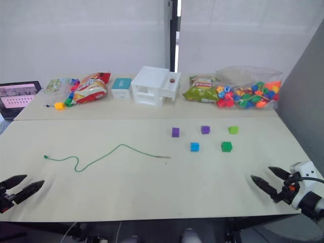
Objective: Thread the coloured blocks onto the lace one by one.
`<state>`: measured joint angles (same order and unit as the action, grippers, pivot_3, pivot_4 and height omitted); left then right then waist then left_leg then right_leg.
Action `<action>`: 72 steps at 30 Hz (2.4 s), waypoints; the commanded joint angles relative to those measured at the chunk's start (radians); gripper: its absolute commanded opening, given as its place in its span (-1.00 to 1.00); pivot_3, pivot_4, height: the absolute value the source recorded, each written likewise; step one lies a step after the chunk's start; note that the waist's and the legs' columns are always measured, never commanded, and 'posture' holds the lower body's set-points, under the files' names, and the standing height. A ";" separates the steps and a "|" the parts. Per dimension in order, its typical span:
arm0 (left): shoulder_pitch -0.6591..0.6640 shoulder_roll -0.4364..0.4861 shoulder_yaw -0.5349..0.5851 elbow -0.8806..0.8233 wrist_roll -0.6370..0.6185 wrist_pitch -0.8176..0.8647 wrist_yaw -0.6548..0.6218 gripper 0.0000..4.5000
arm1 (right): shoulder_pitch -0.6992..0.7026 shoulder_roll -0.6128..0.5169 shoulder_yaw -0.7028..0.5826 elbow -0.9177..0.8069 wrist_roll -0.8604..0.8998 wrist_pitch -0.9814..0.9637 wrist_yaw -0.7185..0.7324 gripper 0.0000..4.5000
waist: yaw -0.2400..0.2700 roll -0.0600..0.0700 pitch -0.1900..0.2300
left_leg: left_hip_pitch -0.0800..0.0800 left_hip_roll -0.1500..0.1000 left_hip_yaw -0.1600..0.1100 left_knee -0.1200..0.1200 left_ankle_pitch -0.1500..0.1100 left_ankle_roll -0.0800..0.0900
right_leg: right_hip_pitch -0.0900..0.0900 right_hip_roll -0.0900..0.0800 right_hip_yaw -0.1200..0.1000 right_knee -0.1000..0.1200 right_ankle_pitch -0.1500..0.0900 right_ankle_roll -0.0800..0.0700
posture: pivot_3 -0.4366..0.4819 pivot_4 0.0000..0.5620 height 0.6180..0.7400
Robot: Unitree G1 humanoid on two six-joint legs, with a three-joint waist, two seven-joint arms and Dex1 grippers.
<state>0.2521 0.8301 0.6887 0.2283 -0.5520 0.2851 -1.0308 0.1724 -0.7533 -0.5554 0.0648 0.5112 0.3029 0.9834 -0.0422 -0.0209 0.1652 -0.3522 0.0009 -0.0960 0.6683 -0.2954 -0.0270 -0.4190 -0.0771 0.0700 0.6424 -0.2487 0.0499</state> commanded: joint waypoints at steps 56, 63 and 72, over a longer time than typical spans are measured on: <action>-1.287 -0.541 -1.015 0.981 0.671 -0.596 -0.340 -0.70 | -0.062 -0.028 0.211 -0.698 0.161 0.302 -0.232 1.00 | 0.022 -0.001 0.000 | -0.004 -0.004 -0.003 0.018 -0.004 0.008 | 0.004 0.001 0.000 0.005 0.003 0.004 | -0.05 -0.47 1.00; -1.316 -0.561 -0.983 0.984 0.666 -0.592 -0.321 -0.98 | -0.058 -0.021 0.222 -0.704 0.157 0.302 -0.247 1.00 | 0.028 -0.001 0.000 | 0.000 -0.004 -0.004 0.018 -0.004 0.008 | 0.011 0.001 -0.001 0.002 0.002 0.005 | -0.05 -0.47 1.00; -1.307 -0.474 -0.924 0.823 0.594 -0.523 -0.434 -0.98 | -0.016 0.128 0.183 -0.689 0.078 0.289 -0.479 1.00 | 0.021 -0.001 0.000 | -0.001 -0.003 -0.006 0.018 -0.005 0.009 | 0.010 0.001 -0.001 0.002 0.002 0.005 | -0.05 -0.47 1.00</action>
<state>-1.0524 0.3353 -0.2614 1.1192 0.0741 -0.2737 -1.4353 0.1543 -0.6458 -0.3427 -0.6102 0.6223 0.6111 0.5767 -0.0217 -0.0220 0.1654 -0.3528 -0.0026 -0.1021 0.6859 -0.2999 -0.0184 -0.4097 -0.0760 0.0689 0.6454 -0.2465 0.0548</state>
